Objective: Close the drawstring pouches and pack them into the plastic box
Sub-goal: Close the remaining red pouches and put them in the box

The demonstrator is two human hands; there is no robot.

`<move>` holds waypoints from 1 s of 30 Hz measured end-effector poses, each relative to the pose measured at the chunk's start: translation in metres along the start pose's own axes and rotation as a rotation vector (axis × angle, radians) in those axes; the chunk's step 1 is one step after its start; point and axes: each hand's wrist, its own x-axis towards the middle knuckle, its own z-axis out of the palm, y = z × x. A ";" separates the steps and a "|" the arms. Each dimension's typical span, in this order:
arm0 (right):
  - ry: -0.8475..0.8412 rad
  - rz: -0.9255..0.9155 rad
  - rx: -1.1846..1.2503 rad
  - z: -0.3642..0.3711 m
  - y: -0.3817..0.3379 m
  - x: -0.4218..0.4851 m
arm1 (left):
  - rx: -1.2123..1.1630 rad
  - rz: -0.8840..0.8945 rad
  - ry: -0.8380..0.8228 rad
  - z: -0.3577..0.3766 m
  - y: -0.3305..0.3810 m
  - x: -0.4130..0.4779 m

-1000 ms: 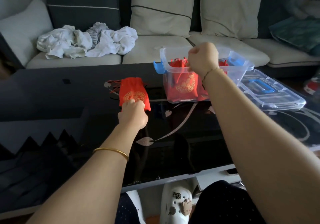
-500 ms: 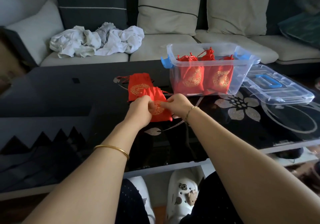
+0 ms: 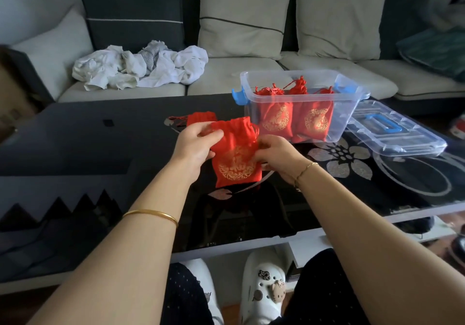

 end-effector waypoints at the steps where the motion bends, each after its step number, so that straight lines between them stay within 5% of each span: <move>1: 0.027 0.006 0.078 -0.001 -0.002 -0.001 | 0.041 0.029 -0.020 0.001 0.002 -0.002; 6: 0.102 -0.018 0.426 -0.012 -0.019 -0.009 | 0.114 0.105 -0.034 0.003 0.011 -0.010; 12: 0.200 -0.232 0.035 -0.022 -0.020 -0.013 | 0.147 0.124 0.004 0.001 0.015 -0.014; 17: 0.150 -0.237 -0.108 -0.032 -0.015 -0.015 | 0.346 0.199 0.073 -0.006 0.018 -0.012; 26: -0.170 -0.071 0.040 -0.054 -0.016 -0.025 | 0.547 0.278 0.094 -0.028 0.022 -0.014; 30: -0.117 -0.031 0.154 -0.060 -0.012 -0.027 | 0.510 0.180 0.099 -0.032 0.024 -0.015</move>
